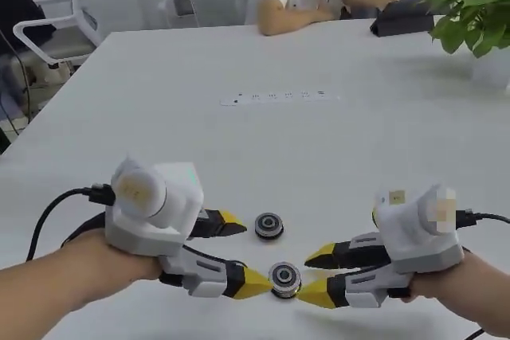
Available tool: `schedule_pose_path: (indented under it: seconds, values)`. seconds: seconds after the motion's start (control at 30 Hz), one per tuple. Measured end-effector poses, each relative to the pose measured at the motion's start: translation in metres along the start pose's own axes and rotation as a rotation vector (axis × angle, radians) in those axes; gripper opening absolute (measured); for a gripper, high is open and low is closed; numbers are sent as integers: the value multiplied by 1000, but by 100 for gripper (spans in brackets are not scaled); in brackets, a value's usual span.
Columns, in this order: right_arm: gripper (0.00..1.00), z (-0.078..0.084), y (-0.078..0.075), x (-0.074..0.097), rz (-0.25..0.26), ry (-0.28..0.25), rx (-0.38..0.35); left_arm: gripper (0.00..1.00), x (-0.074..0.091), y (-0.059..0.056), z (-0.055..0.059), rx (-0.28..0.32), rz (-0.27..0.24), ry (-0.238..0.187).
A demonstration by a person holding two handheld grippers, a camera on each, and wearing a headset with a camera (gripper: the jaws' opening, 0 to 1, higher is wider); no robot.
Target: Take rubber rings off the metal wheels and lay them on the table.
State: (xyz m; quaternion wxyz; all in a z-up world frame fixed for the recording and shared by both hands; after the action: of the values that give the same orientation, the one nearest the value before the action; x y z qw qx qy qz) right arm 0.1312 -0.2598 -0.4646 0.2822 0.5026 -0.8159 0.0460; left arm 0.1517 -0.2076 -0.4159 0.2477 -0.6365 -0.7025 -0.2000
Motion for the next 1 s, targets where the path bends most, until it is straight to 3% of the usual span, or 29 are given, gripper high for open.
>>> schedule_pose_path:
  seconds: [0.37, 1.0]
  values:
    - [21, 4, -1, -6, 0, 16, 19, 43, -18, -6, 5, 17, 15, 17]
    - [13, 6, -3, -7, 7, 19, 40, 22, -38, -13, 10, 43, 43, 34]
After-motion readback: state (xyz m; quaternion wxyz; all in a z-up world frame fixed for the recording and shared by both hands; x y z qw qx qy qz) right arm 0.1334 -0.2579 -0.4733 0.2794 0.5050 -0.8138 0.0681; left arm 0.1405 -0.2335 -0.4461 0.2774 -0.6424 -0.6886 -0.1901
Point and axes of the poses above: the centre of the closed fingertips' face, and the gripper's own axes: x roughly backward along the fingers, y roughly to its left, z roughly out of its underside, the point moved 1 cm from there along x, roughly backward along the fingers
